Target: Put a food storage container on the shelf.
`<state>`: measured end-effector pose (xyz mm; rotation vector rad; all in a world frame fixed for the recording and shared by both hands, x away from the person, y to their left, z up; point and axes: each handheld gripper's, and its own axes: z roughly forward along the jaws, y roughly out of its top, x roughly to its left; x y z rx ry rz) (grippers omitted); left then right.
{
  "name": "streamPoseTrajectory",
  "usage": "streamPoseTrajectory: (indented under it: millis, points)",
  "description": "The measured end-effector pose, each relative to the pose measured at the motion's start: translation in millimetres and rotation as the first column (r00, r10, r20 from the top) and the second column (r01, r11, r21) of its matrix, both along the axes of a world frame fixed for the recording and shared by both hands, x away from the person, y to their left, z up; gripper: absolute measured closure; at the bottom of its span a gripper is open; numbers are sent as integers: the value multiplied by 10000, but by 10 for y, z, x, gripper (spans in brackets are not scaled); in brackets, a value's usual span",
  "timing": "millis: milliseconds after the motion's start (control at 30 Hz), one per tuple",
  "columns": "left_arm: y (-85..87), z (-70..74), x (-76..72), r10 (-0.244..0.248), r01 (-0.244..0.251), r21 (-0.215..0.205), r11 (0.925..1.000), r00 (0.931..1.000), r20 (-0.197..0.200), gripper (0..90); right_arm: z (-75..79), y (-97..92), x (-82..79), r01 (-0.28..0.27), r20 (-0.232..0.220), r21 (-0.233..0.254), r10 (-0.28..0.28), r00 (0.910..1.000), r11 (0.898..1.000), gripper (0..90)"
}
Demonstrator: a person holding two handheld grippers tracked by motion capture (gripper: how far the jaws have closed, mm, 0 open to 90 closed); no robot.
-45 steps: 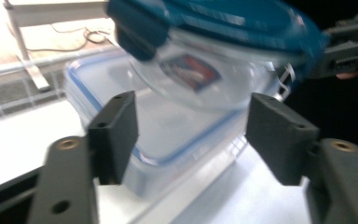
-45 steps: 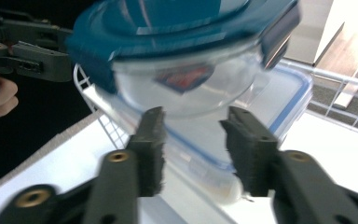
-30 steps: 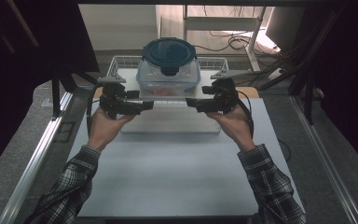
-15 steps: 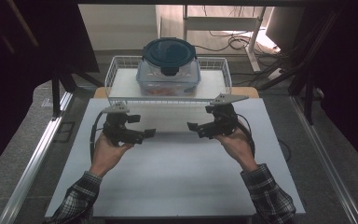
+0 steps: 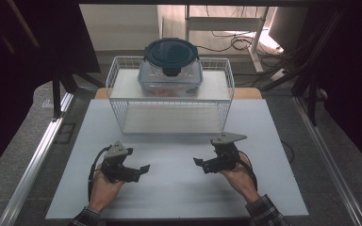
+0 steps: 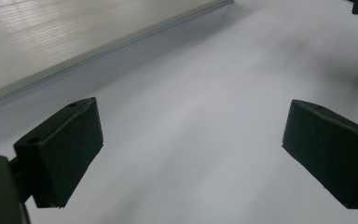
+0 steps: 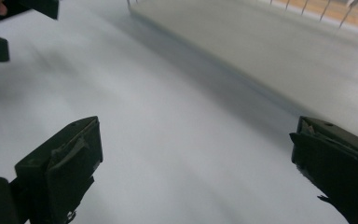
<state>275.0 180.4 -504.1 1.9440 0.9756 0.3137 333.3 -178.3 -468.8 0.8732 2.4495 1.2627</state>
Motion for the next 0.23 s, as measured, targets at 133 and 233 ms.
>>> streamPoseTrajectory:
  millis: [133,233]
  points:
    - [-33,-134,0,-123,136,355,9993,9992,-368,40,-192,-12,-45,83,-161,-458,-90,9998,9989,15]
    - [-79,-173,3,-209,234,704,9972,9991,-359,30,-230,2,-57,75,-121,-765,-84,9999,9970,15]
